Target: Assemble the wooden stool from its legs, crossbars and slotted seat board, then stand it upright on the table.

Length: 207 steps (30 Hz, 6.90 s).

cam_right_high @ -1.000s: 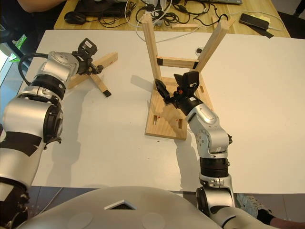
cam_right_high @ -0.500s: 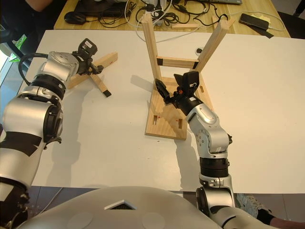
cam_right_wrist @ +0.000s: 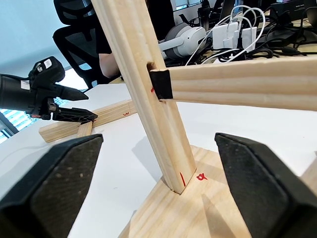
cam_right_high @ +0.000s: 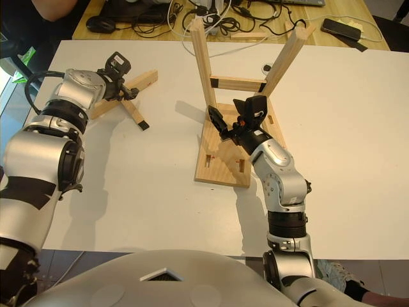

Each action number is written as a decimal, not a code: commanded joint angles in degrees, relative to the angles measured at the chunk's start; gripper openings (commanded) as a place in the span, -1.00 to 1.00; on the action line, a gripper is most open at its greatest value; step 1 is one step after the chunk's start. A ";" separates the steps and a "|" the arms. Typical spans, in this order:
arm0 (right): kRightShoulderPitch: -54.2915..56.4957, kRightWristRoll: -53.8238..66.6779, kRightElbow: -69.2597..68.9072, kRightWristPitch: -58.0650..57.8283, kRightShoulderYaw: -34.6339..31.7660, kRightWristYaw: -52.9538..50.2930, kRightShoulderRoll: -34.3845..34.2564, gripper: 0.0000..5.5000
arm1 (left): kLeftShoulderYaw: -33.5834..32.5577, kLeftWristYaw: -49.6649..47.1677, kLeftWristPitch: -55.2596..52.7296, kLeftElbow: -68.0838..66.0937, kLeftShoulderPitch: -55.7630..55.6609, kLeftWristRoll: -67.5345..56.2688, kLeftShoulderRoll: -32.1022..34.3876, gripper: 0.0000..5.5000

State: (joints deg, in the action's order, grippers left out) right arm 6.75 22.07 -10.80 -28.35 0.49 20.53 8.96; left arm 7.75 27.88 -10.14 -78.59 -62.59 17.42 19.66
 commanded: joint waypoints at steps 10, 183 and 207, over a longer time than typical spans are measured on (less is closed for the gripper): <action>0.44 -0.07 0.17 -0.01 -0.22 -0.33 -0.21 0.52 | 0.10 0.28 -0.43 0.07 -0.38 0.74 0.18 0.35; -2.16 2.66 -3.45 -2.96 -2.20 -5.12 -3.29 0.52 | -11.74 -14.41 -52.43 92.28 55.98 -19.92 -8.30 0.17; -1.39 1.26 -3.07 -0.98 -1.78 -4.53 -2.54 0.52 | -15.94 -17.29 -46.55 91.97 49.51 -23.43 -7.20 -0.62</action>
State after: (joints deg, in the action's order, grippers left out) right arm 4.41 24.17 -13.70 -30.34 -1.36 15.65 5.59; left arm -7.30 10.46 -57.45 12.44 -10.29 -5.23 11.43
